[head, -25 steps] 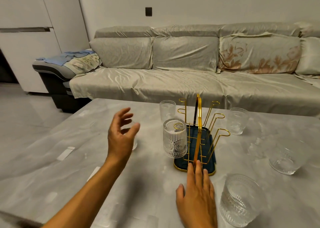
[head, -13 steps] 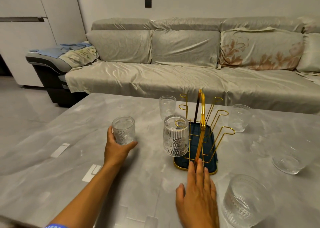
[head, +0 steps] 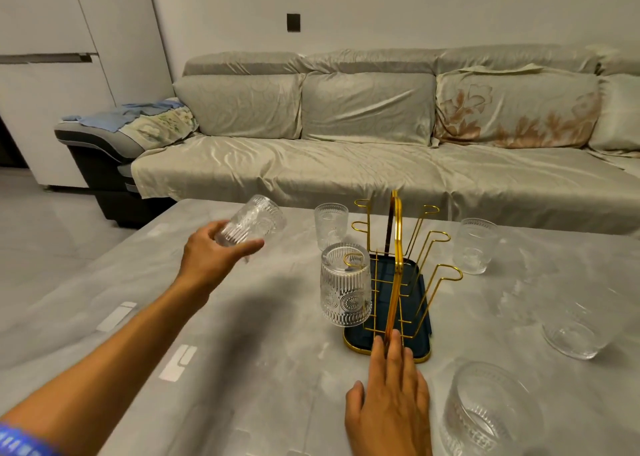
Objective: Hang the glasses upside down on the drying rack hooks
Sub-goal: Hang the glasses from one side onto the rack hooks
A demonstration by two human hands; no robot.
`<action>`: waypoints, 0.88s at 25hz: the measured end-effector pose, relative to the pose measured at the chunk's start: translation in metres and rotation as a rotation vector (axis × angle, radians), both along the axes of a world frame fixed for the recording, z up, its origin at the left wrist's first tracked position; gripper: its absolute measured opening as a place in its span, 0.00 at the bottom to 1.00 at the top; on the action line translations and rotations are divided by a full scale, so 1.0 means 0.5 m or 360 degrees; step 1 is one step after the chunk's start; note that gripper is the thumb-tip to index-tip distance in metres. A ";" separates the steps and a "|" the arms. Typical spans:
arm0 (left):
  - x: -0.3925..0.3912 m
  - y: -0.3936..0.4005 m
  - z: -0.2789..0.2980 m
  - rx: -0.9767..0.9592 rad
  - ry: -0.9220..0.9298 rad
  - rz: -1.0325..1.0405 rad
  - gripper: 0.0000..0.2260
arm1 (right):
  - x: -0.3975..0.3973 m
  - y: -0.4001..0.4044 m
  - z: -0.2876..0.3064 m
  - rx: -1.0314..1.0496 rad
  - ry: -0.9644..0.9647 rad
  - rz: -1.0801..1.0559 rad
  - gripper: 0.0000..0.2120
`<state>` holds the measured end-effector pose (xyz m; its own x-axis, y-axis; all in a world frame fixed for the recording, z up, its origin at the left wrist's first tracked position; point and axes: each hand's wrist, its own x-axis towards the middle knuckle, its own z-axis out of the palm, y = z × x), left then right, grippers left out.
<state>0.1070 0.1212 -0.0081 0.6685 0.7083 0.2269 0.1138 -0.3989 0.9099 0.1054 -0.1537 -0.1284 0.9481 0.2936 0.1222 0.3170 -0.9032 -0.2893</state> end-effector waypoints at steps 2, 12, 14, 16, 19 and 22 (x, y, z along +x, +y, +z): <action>0.016 -0.018 0.105 0.0126 -0.0081 -0.0118 0.38 | -0.001 -0.003 -0.001 0.0004 0.0007 0.0005 0.36; 0.170 -0.181 0.224 0.0536 0.0094 -0.0651 0.34 | -0.002 0.007 0.025 0.0022 -0.0048 -0.0018 0.41; 0.182 -0.195 0.207 0.0523 0.0164 -0.0668 0.34 | -0.002 0.007 0.021 0.0059 0.0011 -0.0029 0.41; 0.190 -0.202 0.187 0.0545 0.0216 -0.0700 0.35 | 0.002 0.003 0.014 0.0118 0.0005 -0.0010 0.41; 0.200 -0.211 0.164 0.0518 0.0279 -0.0708 0.35 | 0.003 0.002 0.013 0.0091 -0.0005 0.0002 0.41; 0.213 -0.221 0.146 0.0457 0.0384 -0.0704 0.34 | 0.002 -0.001 0.013 0.0093 0.0008 0.0019 0.41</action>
<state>0.2135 0.0107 0.0650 0.9436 0.2823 0.1732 0.0708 -0.6830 0.7270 0.1064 -0.1542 -0.1217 0.9453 0.2973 0.1345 0.3258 -0.8810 -0.3430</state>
